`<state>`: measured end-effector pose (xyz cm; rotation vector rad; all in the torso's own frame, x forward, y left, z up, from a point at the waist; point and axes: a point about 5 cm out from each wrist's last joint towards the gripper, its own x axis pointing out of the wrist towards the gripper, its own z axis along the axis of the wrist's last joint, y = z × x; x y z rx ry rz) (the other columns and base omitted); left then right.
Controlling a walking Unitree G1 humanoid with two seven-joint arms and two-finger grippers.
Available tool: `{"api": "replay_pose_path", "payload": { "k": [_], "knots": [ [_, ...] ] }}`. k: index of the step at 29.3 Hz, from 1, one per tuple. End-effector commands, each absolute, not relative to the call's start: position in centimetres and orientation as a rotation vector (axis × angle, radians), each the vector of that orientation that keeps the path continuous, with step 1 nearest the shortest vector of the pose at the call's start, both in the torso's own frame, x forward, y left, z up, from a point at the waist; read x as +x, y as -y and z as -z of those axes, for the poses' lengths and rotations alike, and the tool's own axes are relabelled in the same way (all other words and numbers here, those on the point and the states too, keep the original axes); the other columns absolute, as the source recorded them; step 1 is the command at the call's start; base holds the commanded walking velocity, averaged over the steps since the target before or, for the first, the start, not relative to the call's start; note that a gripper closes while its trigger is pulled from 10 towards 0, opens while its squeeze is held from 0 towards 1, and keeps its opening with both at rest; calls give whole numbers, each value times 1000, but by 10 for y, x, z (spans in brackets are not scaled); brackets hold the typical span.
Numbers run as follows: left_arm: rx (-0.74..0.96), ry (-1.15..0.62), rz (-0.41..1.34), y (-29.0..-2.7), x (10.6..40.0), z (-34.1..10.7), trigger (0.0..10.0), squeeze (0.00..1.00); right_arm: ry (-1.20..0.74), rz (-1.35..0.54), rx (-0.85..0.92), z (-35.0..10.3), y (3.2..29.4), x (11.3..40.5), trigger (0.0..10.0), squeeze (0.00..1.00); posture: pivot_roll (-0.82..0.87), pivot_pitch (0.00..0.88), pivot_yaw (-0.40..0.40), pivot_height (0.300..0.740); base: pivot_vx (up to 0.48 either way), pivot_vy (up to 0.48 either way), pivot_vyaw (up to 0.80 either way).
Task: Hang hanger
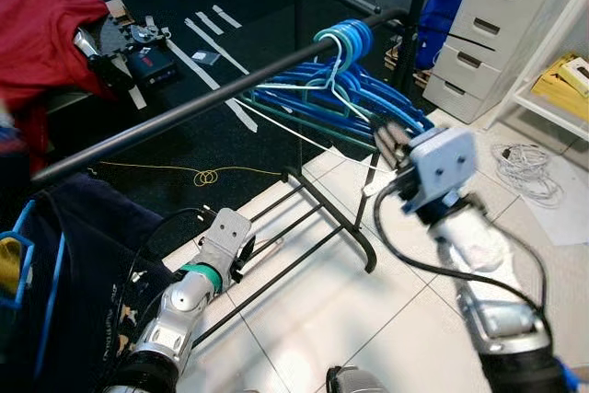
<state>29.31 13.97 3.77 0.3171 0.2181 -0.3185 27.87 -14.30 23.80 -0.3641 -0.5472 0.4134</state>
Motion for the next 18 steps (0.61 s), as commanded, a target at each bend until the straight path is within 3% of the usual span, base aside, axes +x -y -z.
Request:
{"api": "replay_pose_path", "payload": {
  "k": [1,4,7,10,14,18],
  "knots": [
    [332,-242,330,-140,290,-33,10000,0,547,-418,-348,-241,145,276,10000,0,-180,52,104,740,0,0,0],
    [331,-243,334,-139,291,-33,10000,0,566,-442,-365,-257,153,271,10000,0,-182,56,105,740,0,0,0],
    [335,-243,338,-139,291,-33,10000,0,592,-623,-305,-277,149,251,10000,0,-182,56,110,740,0,0,0],
    [335,-243,338,-139,291,-33,10000,0,592,-623,-305,-277,149,251,10000,0,-182,56,110,740,0,0,0],
    [338,-246,342,-139,292,-34,10000,0,736,-901,-148,-329,145,212,10000,0,-188,58,112,740,0,0,0],
    [340,-246,344,-139,292,-33,10000,0,719,-972,-174,-336,147,202,10000,0,-190,56,110,740,0,0,0]
  ]
}}
